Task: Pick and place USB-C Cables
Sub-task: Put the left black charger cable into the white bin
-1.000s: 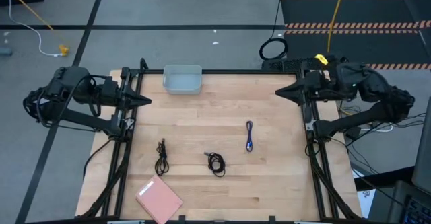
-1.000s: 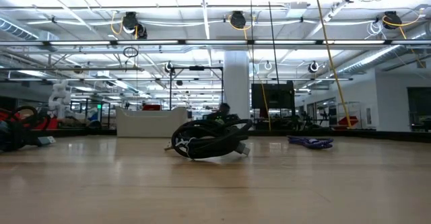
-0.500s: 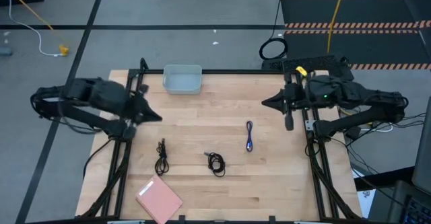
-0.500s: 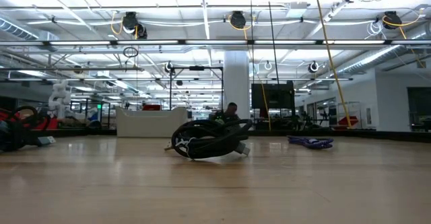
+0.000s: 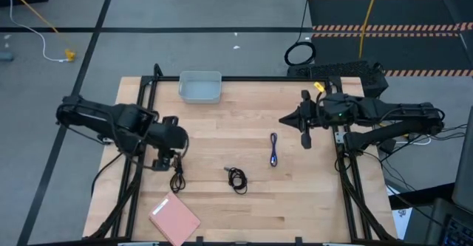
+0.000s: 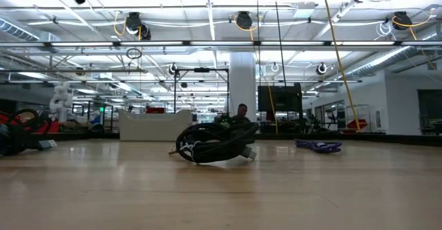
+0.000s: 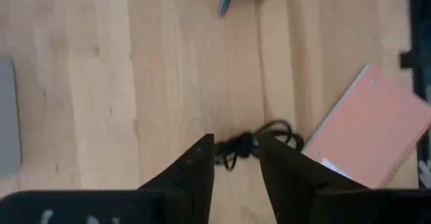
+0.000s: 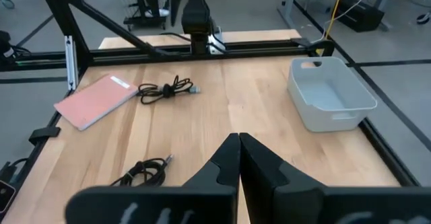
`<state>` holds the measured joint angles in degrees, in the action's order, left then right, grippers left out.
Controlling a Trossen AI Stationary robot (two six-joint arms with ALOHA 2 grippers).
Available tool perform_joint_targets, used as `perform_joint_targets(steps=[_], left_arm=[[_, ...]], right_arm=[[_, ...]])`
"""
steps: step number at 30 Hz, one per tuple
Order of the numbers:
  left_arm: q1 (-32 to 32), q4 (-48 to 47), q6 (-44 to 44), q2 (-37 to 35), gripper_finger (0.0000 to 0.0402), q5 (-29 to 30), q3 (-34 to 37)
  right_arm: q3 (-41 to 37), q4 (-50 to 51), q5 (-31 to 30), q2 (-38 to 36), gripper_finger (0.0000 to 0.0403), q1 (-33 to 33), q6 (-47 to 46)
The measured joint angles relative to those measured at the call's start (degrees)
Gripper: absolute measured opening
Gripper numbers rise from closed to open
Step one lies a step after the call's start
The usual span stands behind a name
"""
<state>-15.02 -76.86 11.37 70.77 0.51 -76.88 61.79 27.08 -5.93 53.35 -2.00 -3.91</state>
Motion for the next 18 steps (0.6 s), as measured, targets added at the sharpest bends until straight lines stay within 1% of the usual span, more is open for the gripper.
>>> perform_joint_targets(steps=[4, 10, 18], left_arm=[[-0.5, -3.4, 2.5, 1.2, 0.0129, 0.0, 0.0], [-0.5, -7.4, 4.5, 1.1, 0.0129, 0.0, 0.0], [-2.3, -7.4, 3.8, 0.9, 0.0129, 0.7, 0.0]], right_arm=[[-1.5, -0.4, 0.0, 0.0, 0.0, -0.9, -0.9], [-2.7, -2.8, 0.0, -0.1, 0.0, -2.4, -0.3], [-2.7, -2.9, 0.0, -0.1, 0.0, -3.1, 0.0]])
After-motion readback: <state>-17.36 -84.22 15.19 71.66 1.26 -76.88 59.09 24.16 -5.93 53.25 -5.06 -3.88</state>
